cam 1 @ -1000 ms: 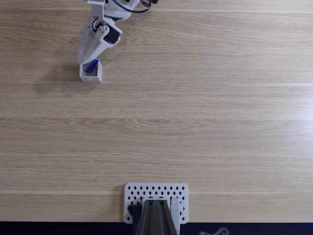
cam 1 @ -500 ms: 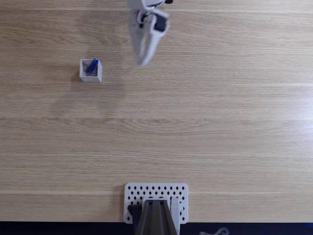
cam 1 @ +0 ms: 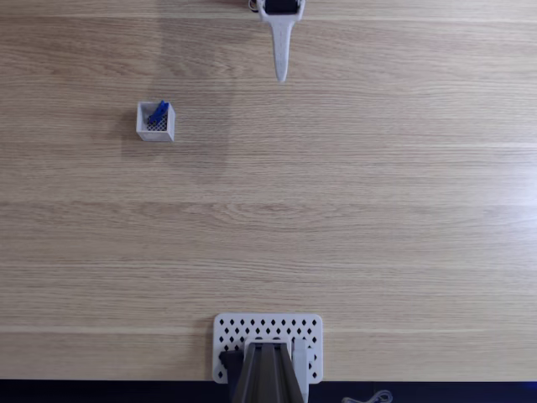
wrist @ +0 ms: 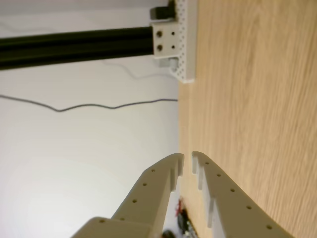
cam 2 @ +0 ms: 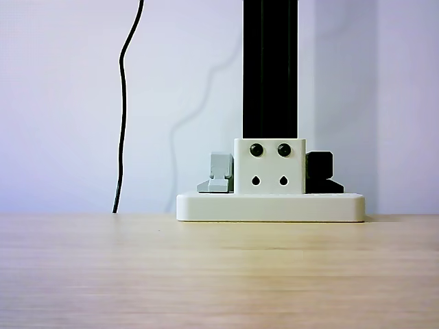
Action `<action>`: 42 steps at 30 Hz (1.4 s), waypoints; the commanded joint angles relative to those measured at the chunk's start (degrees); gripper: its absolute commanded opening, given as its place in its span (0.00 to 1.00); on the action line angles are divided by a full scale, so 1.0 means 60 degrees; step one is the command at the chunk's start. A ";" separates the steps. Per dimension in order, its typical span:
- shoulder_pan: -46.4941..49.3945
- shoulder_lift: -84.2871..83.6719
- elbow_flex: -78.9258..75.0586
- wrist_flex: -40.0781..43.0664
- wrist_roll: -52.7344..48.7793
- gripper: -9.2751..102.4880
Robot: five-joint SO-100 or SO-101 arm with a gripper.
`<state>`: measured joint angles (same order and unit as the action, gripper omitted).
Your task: Grasp a peg and put it in the crate.
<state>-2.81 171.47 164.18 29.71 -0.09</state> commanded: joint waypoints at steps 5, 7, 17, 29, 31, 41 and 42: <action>0.0000 0.2388 0.1685 0.0322 0.0483 0.08; 0.0029 0.2607 0.1934 0.0527 0.0483 0.08; -0.0088 0.3311 0.1890 0.3340 0.0498 0.08; 0.0044 0.3281 0.1860 0.3735 0.1465 0.08; 0.0044 0.3281 0.1860 0.3735 0.1333 0.08; 0.0029 0.3281 0.1860 0.3735 0.1260 0.08; 0.0015 0.3281 0.1860 0.3735 0.1260 0.08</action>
<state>-2.81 189.93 175.87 52.03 8.17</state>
